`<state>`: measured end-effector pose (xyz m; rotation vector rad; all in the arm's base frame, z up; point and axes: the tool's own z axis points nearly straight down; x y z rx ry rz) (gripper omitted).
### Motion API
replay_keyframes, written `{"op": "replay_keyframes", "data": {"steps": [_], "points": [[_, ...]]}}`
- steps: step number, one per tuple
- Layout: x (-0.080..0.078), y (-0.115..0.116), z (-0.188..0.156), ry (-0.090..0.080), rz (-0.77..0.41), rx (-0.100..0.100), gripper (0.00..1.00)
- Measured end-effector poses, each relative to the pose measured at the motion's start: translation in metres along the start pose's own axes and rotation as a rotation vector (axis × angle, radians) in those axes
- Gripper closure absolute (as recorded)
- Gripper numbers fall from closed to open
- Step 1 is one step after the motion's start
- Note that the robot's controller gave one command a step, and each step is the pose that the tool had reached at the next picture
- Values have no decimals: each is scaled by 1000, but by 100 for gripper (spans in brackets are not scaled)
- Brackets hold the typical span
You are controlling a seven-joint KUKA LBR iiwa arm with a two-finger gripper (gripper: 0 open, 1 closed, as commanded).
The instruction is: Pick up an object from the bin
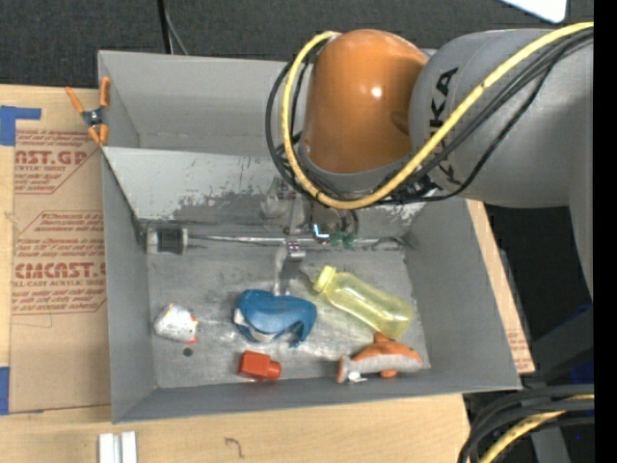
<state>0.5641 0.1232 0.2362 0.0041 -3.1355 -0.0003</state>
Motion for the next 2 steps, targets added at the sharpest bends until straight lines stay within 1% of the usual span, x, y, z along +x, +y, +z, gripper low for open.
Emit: {"op": "replay_keyframes", "data": {"steps": [1,2], "points": [[-2,-1,-5,-8,2,-1,0],[20,-20,72,-11,-20,-2,0]]}}
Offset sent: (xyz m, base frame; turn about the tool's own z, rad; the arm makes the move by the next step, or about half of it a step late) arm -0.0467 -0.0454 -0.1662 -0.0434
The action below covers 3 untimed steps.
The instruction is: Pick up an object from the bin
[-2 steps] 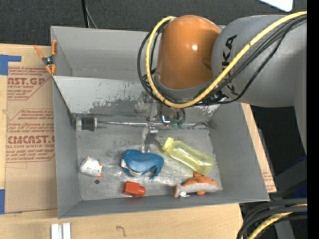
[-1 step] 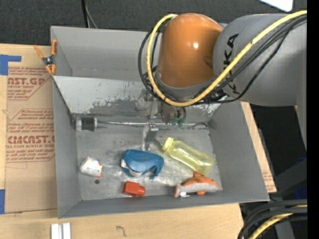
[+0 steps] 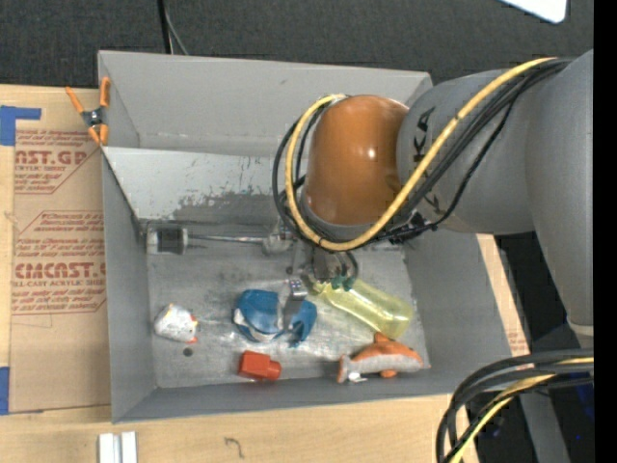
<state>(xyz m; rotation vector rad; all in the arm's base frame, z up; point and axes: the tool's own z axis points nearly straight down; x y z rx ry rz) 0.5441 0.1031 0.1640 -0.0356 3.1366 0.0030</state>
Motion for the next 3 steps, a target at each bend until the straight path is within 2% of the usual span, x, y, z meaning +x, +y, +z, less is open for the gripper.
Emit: {"op": "replay_keyframes", "data": {"steps": [1,2,3], "points": [[9,-9,29,9,15,1,0],[9,-25,37,6,28,1,0],[15,-34,84,10,183,2,0]]}}
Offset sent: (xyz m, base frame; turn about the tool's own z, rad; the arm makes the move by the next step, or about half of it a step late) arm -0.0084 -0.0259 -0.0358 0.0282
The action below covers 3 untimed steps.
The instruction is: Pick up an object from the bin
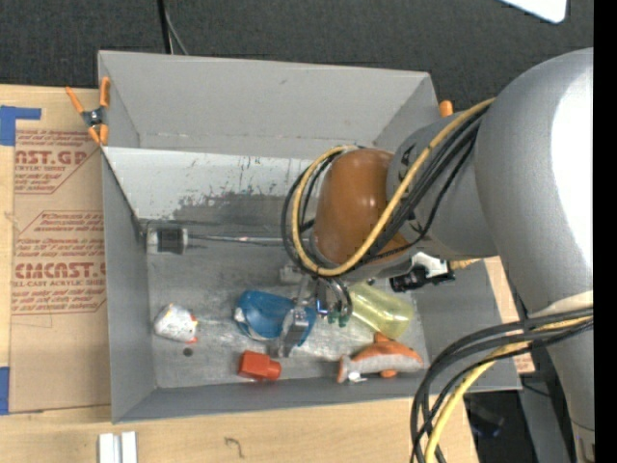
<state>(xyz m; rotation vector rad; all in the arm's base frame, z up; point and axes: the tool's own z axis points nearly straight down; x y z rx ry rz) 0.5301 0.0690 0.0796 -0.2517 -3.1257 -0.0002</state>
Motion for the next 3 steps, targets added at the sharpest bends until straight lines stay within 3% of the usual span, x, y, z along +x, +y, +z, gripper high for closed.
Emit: {"op": "replay_keyframes", "data": {"steps": [1,3], "points": [[-10,2,11,-9,-71,-2,100],[-10,2,6,-11,-85,-2,100]]}}
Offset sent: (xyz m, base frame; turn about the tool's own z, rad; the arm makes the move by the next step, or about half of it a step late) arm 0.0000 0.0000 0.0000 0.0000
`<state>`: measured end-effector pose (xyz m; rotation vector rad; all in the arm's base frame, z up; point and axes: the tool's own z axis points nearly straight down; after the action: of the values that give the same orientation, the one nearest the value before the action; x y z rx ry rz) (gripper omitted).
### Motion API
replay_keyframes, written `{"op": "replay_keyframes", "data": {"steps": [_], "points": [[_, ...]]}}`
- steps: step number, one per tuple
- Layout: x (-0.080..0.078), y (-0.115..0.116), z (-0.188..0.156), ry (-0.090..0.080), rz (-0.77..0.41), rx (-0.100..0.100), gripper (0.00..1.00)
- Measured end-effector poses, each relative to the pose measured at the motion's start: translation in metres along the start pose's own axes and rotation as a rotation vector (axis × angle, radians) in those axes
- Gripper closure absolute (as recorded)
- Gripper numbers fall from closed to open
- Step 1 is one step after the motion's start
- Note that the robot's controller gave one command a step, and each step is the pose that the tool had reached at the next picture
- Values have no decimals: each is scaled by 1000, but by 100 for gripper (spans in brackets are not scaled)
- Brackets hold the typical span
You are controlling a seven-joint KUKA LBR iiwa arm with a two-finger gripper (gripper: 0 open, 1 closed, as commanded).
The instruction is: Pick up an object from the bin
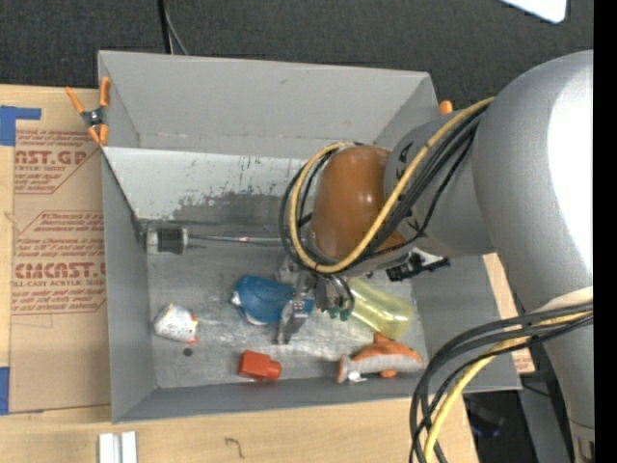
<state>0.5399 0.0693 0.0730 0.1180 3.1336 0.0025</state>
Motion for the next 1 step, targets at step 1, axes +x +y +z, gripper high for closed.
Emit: {"op": "replay_keyframes", "data": {"steps": [1], "points": [[3,0,-13,9,2,2,100]]}}
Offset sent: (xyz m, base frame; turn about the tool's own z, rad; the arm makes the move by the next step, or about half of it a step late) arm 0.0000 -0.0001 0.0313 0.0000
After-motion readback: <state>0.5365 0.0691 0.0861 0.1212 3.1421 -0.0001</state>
